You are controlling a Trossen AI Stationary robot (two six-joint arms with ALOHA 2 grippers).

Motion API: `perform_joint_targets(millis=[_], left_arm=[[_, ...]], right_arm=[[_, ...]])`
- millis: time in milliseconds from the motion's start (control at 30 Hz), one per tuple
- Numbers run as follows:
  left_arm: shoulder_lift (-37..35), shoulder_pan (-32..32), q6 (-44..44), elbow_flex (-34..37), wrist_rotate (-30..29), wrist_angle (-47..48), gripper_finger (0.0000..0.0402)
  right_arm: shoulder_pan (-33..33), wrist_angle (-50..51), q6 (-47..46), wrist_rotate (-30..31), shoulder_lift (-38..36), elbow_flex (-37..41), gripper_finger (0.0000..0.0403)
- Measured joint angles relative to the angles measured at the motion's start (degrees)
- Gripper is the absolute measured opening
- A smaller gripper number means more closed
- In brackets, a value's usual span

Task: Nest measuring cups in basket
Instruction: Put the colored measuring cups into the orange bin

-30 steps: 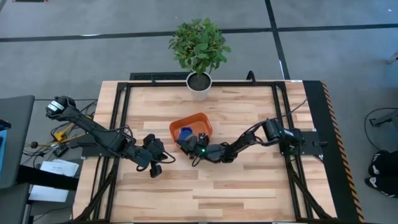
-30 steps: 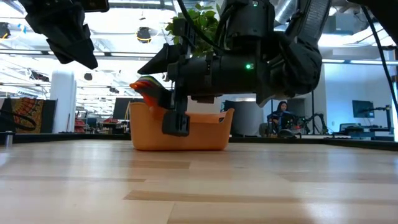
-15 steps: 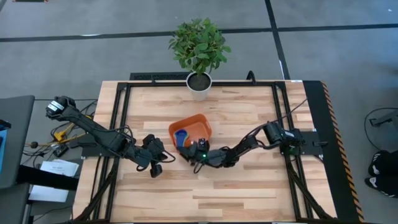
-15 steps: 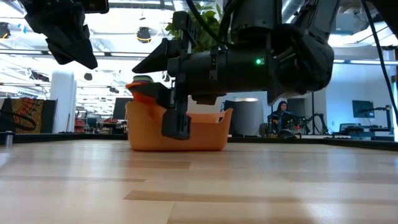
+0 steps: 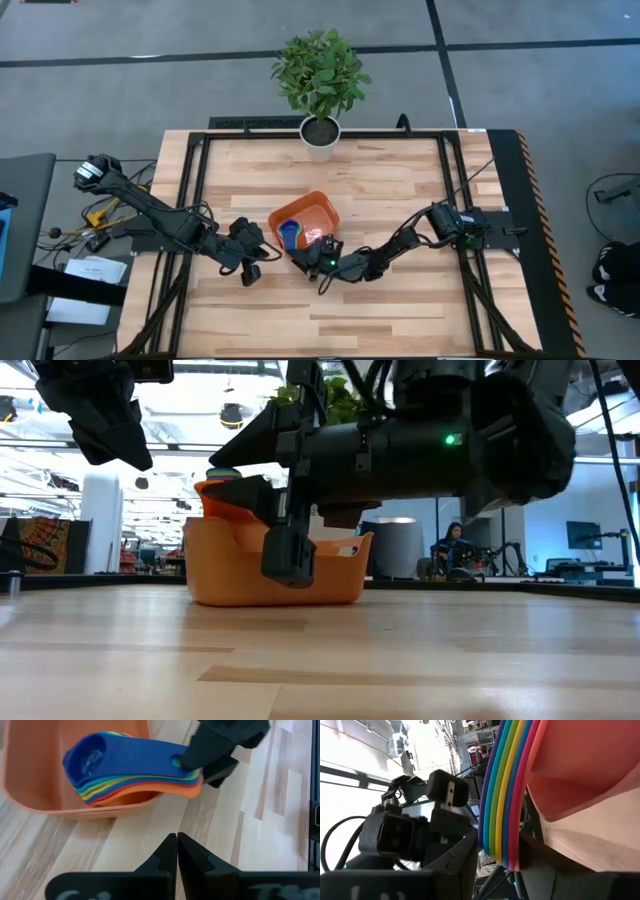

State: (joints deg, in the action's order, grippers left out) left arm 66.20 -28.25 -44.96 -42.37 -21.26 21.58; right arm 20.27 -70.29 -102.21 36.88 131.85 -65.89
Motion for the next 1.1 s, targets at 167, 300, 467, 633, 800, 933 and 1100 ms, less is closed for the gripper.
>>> perform_joint_targets(millis=[167, 300, 467, 633, 800, 933, 1100], left_arm=[[-0.01, 0.0, -0.6, 0.0, 0.0, -0.01, 0.0], [-0.01, 0.0, -0.59, 0.0, 0.07, 0.0, 0.0], [-0.01, 0.0, -0.87, 0.0, 0.12, 0.0, 0.0], [0.01, -0.07, -1.76, 0.0, 1.37, 0.0, 0.0], [0.0, -1.05, -2.66, 0.0, 1.36, -0.02, 0.0], [-0.01, -1.8, -2.96, 0.0, 1.31, -0.02, 0.0], [-0.01, -2.56, -4.17, 0.0, 1.2, 0.0, 0.0]], right_arm=[[2.13, -0.01, -0.35, 2.47, 0.0, 0.0, 0.0157], [3.58, 0.05, 0.61, 5.54, -0.02, -0.01, 0.0157], [4.93, 1.4, 2.95, 8.48, -0.04, 0.02, 0.0154], [6.84, 1.3, 4.78, 15.57, -0.04, 0.02, 0.0138], [7.82, 1.11, 6.82, 21.1, -0.08, 0.04, 0.0119], [7.76, 1.26, 8.09, 21.82, -0.09, 0.04, 0.0119], [7.76, 3.93, 8.26, 22.09, -0.09, 0.07, 0.0127]])
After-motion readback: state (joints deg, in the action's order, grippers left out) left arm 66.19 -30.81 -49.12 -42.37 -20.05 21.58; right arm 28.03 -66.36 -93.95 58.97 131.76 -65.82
